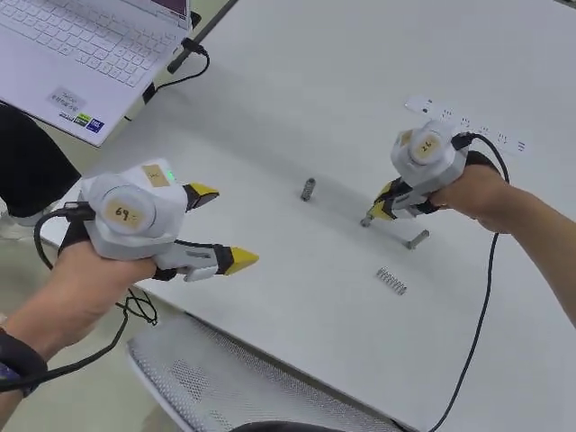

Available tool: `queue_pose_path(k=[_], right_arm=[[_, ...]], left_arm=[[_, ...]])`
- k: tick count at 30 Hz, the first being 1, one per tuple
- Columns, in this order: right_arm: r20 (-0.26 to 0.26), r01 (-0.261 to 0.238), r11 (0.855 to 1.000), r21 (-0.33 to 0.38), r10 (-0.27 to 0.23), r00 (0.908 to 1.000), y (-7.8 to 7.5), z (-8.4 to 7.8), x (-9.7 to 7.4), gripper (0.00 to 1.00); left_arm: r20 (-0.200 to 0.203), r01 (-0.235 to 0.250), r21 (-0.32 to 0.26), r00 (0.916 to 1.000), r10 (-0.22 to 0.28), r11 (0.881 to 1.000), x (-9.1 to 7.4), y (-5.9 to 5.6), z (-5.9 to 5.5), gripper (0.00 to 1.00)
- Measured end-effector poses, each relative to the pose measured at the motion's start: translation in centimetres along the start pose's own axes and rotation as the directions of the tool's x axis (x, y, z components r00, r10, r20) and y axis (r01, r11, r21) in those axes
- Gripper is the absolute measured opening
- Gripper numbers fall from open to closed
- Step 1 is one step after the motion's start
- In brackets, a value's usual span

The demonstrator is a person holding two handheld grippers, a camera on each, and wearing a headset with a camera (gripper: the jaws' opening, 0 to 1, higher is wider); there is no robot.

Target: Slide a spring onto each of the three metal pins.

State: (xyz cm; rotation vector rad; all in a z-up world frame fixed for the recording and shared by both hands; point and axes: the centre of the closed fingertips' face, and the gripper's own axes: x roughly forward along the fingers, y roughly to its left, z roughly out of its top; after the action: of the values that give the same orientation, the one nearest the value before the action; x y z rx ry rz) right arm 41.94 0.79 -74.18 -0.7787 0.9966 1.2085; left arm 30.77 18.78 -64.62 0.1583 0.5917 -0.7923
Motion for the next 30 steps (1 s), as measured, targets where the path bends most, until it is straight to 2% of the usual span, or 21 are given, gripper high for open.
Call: queue_pose_path(k=[13, 30], right_arm=[[-0.022, -0.019, 1.000, -0.025, 0.019, 0.9996, 0.3, -0.4, 1.0, 0.09], [-0.046, -0.035, 0.999, -0.039, 0.033, 0.9984, 0.2, -0.7, 2.0, 0.12]], left_arm=[[-0.005, -0.009, 0.001, 0.9999, 0.009, 1.000, -0.2, 0.4, 0.3, 0.59], [-0.018, -0.016, -0.007, 0.9997, 0.016, 1.000, -0.1, 0.8, 0.0, 0.59]])
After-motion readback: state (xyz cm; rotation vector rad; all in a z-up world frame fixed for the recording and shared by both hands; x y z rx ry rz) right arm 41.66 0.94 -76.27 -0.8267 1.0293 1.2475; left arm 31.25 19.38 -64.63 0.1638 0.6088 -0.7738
